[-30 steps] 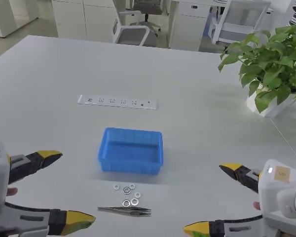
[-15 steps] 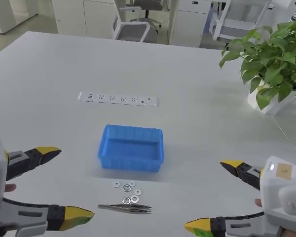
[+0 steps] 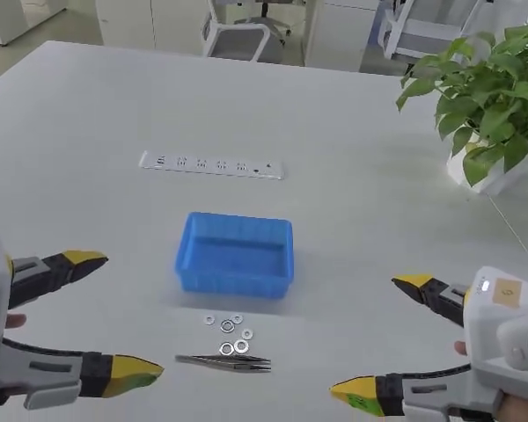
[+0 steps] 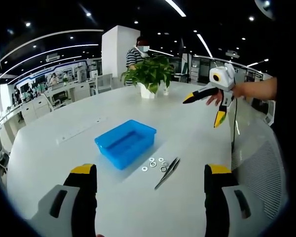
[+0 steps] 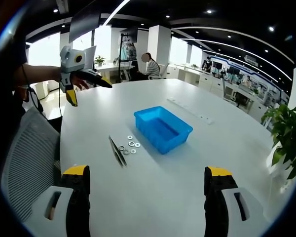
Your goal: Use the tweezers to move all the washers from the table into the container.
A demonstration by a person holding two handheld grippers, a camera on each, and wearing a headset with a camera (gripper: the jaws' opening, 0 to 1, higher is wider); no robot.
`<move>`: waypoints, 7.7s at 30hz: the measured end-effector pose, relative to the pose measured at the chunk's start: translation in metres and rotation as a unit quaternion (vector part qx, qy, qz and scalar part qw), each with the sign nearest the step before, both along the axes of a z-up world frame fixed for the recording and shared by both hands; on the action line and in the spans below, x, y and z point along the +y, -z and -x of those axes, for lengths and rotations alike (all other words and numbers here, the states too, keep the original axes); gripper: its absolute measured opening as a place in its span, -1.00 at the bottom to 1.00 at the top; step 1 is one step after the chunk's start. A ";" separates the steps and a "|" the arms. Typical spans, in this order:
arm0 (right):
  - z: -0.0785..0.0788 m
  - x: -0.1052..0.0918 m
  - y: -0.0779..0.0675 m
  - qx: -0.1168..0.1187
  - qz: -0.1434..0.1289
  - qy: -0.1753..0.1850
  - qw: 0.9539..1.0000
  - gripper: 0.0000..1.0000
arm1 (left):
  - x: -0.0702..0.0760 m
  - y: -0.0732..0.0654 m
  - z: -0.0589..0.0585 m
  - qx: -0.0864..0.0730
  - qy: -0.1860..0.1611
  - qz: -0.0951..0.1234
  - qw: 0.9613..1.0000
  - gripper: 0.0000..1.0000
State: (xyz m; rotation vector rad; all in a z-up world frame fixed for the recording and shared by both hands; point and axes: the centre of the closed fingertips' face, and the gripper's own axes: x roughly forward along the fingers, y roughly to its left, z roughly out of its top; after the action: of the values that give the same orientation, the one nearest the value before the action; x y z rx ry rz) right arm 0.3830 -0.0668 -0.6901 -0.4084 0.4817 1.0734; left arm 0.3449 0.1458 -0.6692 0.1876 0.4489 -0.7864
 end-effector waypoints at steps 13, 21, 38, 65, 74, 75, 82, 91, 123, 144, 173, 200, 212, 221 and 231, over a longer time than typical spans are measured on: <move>-0.008 0.014 0.008 0.005 0.024 -0.043 0.999 0.79 | 0.001 0.008 -0.012 0.008 0.034 -0.025 0.999 0.78; -0.009 0.026 0.017 0.009 0.046 -0.081 0.996 0.68 | -0.001 0.018 -0.014 0.020 0.061 -0.046 0.997 0.63; -0.001 0.049 0.038 0.023 0.081 -0.166 0.982 0.19 | -0.015 0.051 -0.015 0.058 0.145 -0.101 0.983 0.11; 0.022 0.095 0.077 0.023 0.142 -0.308 0.941 -0.45 | -0.030 0.100 -0.008 0.095 0.248 -0.180 0.947 -0.54; 0.026 0.109 0.089 0.029 0.156 -0.329 0.931 -0.56 | -0.031 0.119 -0.010 0.102 0.278 -0.213 0.931 -0.65; 0.026 0.111 0.091 0.029 0.158 -0.330 0.930 -0.57 | -0.033 0.120 -0.010 0.103 0.281 -0.213 0.930 -0.66; 0.024 0.121 0.096 0.040 0.147 -0.329 0.932 -0.61 | -0.036 0.129 -0.011 0.108 0.296 -0.223 0.922 -0.72; 0.026 0.122 0.111 0.052 0.166 -0.340 0.924 -0.69 | -0.038 0.135 -0.010 0.114 0.307 -0.229 0.917 -0.85; 0.034 0.116 0.114 0.053 0.174 -0.332 0.926 -0.73 | -0.051 0.093 -0.001 0.086 0.309 -0.199 0.926 -0.90; 0.042 0.130 0.091 0.054 0.119 -0.314 0.940 -0.78 | -0.086 0.020 0.000 0.040 0.316 -0.118 0.940 -0.90; 0.051 0.141 0.094 0.040 0.109 -0.330 0.937 -0.83 | -0.101 0.024 0.015 0.050 0.350 -0.093 0.931 -0.86; 0.050 0.139 0.094 0.047 0.092 -0.323 0.941 -0.83 | -0.099 0.035 0.013 0.050 0.339 -0.077 0.936 -0.82; 0.051 0.138 0.094 0.040 0.104 -0.333 0.937 -0.78 | -0.098 0.037 0.009 0.041 0.334 -0.081 0.938 -0.88; 0.049 0.137 0.094 0.032 0.113 -0.328 0.937 -0.73 | -0.097 0.035 0.009 0.037 0.339 -0.087 0.936 -0.88; 0.040 0.129 0.087 0.028 0.108 -0.301 0.947 -0.58 | -0.096 0.030 0.008 0.031 0.341 -0.091 0.935 -0.89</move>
State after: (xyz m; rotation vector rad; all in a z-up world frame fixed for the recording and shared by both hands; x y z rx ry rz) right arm 0.3429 0.0623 -0.7768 -0.7508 0.5433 1.6315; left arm 0.3372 0.0494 -0.6987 0.5096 0.5222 -1.4363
